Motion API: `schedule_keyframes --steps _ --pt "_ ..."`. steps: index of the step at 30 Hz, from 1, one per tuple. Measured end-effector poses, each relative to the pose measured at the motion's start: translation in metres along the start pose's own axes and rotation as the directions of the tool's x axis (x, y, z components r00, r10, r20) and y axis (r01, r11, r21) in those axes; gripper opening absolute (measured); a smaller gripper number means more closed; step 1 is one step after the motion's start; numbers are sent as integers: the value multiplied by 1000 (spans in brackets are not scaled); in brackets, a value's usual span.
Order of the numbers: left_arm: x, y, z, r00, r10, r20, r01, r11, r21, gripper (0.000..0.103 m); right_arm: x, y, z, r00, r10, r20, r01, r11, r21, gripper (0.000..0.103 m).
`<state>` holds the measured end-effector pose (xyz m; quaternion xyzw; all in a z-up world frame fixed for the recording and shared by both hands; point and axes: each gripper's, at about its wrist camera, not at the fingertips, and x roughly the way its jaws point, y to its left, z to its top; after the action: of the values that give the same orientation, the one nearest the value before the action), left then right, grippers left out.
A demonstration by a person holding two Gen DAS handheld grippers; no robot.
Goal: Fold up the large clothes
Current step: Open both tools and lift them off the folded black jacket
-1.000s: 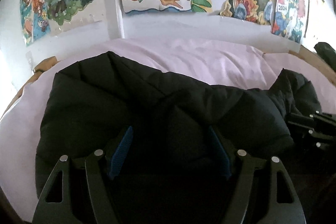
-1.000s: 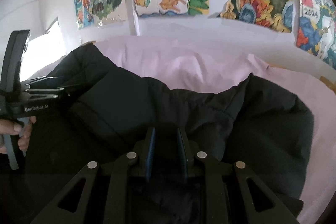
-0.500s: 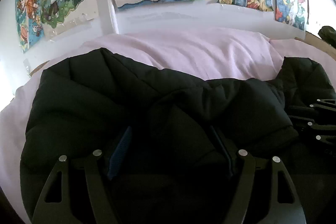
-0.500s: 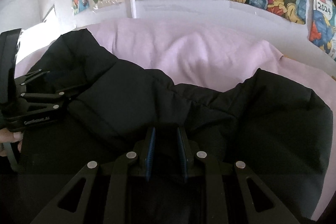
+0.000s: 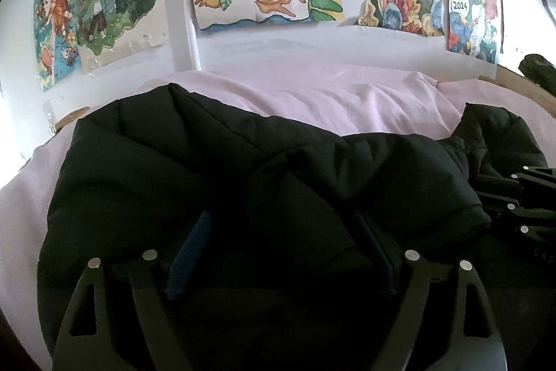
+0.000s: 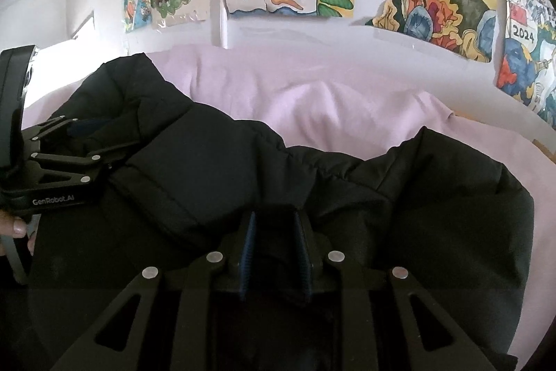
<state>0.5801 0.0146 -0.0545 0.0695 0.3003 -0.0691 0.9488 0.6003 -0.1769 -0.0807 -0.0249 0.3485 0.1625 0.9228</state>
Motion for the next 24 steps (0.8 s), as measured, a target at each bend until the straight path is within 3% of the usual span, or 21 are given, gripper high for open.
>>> schedule_keyframes --steps 3,6,7,8,10,14,19,24 --pt "-2 1 1 1000 -4 -8 4 1000 -8 80 -5 -5 2 999 36 -8 -35 999 33 26" --pt "-13 3 1 1000 1 -25 -2 999 -34 81 -18 -7 3 999 47 -12 -46 997 55 41" --pt "-19 3 1 1000 -2 -26 1 999 -44 82 -25 -4 3 999 39 -16 -38 998 56 52" --pt "-27 3 1 1000 -6 -26 4 999 -53 82 -33 -1 3 999 43 -22 -42 998 52 75" --pt "-43 1 -2 999 -21 -30 19 998 -62 87 -46 8 1 999 29 -39 -27 999 38 103" --pt "-78 -3 -2 999 -36 -10 35 996 -77 90 -79 27 -9 997 -45 -65 45 999 6 103" --pt "-136 -5 2 996 -73 -48 69 994 -87 90 -141 46 -14 992 -97 -86 99 995 16 103" --pt "-218 -7 0 987 -136 -83 132 990 -53 90 -206 68 -13 988 -77 -135 88 993 80 103"
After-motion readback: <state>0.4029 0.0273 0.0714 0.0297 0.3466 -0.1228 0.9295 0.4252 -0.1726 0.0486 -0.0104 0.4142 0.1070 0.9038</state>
